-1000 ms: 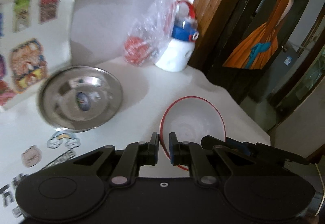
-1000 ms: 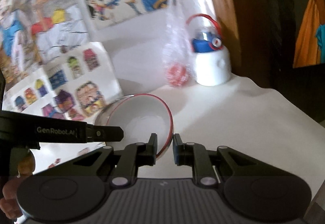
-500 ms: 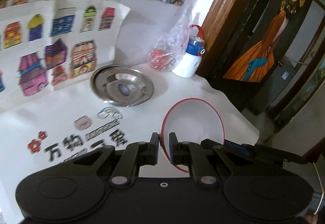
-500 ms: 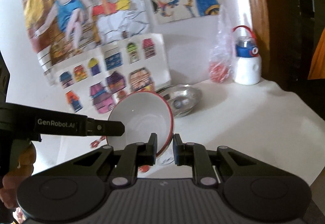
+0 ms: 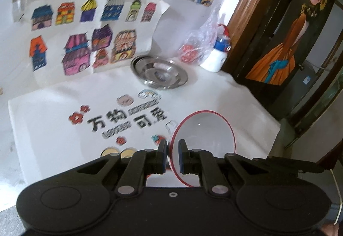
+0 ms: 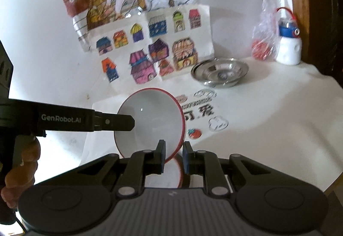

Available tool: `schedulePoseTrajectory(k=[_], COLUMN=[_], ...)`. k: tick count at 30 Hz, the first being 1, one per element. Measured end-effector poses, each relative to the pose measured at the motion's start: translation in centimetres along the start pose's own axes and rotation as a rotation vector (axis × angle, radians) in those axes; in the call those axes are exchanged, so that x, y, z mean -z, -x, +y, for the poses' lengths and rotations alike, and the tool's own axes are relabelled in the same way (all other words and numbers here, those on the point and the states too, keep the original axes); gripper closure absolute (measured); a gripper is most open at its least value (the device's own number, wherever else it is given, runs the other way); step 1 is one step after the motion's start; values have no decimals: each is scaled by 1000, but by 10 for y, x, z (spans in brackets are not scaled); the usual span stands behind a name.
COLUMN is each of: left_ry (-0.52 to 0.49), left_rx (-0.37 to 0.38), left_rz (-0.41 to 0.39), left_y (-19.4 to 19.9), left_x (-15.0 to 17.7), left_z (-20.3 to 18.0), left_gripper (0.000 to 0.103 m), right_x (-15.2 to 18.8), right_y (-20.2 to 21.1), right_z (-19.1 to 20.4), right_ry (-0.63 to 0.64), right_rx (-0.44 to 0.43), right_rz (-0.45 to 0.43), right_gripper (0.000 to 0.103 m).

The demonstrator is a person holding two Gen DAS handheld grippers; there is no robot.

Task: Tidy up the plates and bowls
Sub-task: 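Lift the smaller white bowl with both grippers and carry it to the stack, then lower the smaller white bowl into the stacked bowls with both grippers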

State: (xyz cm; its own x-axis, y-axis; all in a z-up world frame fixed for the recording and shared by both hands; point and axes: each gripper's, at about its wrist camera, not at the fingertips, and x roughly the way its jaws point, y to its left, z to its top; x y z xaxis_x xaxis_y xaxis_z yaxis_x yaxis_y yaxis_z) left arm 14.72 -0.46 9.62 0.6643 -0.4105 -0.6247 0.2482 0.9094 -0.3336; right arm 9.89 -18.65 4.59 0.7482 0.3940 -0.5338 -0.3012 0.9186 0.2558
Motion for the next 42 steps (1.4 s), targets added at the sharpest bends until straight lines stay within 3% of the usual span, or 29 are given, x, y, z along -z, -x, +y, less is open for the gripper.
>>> schedulePoseTrajectory(k=[19,42], left_ry=[42,23], left_rx=[-30,-59], left_rz=[122,182], left_y=[-19,-29], left_x=[42,49], left_z=[21,20], left_gripper=[93,93], right_x=[21,21], right_y=[-17,-25], right_z=[3,4], right_ry=[21,30], right_rx=[-12,-8], right_rz=[110,152], right_gripper=[84,80])
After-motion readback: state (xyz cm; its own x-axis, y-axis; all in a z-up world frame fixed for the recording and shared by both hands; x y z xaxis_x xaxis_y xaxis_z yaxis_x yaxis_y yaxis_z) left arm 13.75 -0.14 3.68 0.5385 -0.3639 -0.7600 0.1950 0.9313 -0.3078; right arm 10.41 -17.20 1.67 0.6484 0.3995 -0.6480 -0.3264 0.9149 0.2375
